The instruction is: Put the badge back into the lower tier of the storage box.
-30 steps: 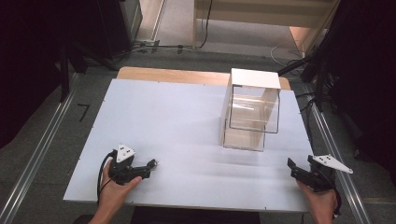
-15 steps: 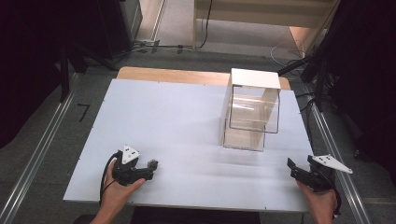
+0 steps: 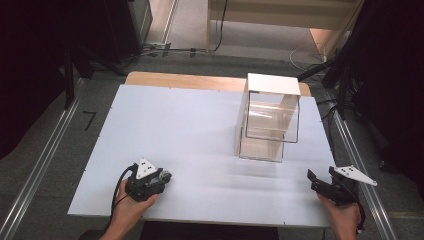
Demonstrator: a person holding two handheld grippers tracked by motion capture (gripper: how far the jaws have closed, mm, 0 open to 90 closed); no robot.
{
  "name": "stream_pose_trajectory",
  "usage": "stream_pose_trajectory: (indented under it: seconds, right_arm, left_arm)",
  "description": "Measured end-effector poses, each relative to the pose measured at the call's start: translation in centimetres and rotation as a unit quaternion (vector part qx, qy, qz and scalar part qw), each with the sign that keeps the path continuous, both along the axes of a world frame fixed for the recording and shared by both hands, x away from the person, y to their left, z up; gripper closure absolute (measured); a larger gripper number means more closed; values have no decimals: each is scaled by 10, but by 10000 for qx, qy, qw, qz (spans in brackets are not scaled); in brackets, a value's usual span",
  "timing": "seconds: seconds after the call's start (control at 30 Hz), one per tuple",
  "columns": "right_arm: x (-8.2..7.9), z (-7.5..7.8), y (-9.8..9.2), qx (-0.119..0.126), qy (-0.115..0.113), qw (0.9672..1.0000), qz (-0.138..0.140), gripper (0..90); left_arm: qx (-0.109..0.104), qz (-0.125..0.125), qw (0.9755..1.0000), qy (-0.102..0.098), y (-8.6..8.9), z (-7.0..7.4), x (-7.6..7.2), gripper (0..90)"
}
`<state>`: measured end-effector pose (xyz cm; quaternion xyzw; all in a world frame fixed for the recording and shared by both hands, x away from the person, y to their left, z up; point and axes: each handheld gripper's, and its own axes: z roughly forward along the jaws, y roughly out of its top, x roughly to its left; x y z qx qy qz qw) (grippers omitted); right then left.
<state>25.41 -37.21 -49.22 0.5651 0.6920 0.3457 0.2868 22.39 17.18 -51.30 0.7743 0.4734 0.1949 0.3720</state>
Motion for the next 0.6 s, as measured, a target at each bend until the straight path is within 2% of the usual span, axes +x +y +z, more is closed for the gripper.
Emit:
stream_pose_trajectory:
  seconds: [0.13,0.2,0.3,0.4,0.47,0.6]
  right_arm:
    - [0,0,0,3,-2,10000,6,193]
    - [0,0,0,-1,-1,10000,4,193]
    - [0,0,0,9,11,10000,3,194]
    - [0,0,0,-1,9,10000,2,194]
    - [0,0,0,-7,5,10000,5,194]
    - [0,0,0,7,16,10000,2,195]
  left_arm:
    - [-110,-29,9999,26,3,1,0,635]
    - [-246,-24,9997,-63,5,5,-2,715]
    - [-320,-78,9993,-153,4,8,-6,782]
    - [-463,-182,9986,-166,4,10,-8,833]
    - [-602,-287,9977,-99,3,10,-9,874]
    - [-601,-349,9975,-78,3,11,-9,886]
